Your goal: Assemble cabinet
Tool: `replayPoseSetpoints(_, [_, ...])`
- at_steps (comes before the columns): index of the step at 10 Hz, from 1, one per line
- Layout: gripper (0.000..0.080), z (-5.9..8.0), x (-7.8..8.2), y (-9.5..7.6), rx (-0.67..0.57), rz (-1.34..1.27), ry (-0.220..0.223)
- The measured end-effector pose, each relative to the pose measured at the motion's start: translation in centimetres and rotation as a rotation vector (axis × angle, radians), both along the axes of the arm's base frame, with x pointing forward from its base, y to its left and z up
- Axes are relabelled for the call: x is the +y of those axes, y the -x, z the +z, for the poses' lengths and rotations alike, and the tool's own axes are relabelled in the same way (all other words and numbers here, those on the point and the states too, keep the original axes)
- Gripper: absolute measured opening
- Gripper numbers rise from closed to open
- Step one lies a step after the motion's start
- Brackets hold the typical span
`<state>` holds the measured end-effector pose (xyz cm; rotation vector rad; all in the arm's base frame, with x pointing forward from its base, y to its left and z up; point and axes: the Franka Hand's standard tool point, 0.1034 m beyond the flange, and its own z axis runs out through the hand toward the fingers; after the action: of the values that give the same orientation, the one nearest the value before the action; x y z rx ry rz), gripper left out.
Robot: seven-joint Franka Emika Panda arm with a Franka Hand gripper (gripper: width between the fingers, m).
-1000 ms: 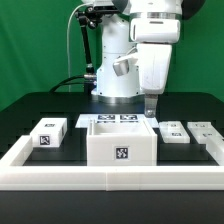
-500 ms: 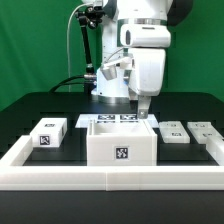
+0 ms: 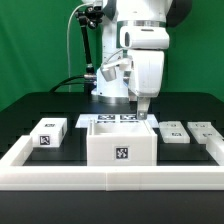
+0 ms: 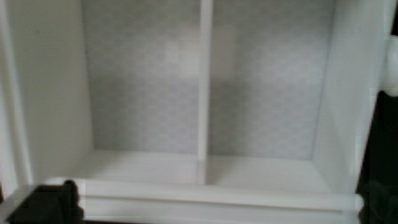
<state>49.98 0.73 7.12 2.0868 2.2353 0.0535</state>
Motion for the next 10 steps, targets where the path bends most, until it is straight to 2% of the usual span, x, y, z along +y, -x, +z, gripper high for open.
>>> replayPoseSetpoints(1, [0.0797, -0.5, 0.0, 1.4, 0.019, 0.0, 0.0])
replayPoseSetpoints(4, [0.0797, -1.8, 0.0, 3.9, 0.051, 0.0, -0.004])
replayPoseSetpoints(10, [0.0797, -4.4, -0.3, 5.3, 0.097, -0.011, -0.011])
